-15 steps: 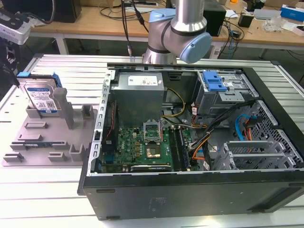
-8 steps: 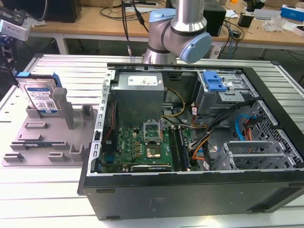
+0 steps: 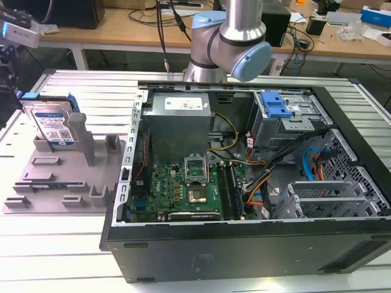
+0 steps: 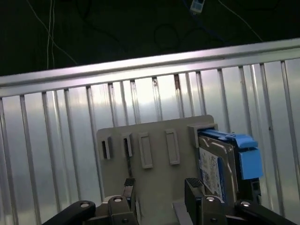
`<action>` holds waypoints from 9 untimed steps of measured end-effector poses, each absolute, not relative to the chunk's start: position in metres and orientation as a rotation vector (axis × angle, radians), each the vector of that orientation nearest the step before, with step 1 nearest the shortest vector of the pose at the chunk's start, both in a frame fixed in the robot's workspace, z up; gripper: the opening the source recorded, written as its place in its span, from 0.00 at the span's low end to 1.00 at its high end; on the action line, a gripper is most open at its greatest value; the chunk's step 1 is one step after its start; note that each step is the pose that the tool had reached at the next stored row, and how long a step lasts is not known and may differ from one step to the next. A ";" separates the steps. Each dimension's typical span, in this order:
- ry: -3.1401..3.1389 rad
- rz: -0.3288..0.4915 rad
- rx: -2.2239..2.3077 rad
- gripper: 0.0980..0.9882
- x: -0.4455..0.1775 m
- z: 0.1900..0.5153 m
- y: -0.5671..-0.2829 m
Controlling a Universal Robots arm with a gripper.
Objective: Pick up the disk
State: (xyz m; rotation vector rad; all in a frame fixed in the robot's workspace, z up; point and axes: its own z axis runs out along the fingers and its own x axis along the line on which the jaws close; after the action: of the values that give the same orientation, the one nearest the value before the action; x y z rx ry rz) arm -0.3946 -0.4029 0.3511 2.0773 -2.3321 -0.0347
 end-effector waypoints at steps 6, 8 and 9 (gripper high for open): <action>-2.272 -0.037 2.145 0.50 -0.394 0.351 -0.403; -2.268 -0.029 2.142 0.50 -0.394 0.351 -0.395; -2.266 -0.024 2.141 0.50 -0.394 0.351 -0.391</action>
State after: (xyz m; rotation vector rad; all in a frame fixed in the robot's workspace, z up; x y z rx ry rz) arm -0.3941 -0.3906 0.3511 2.1406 -2.2660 -0.0243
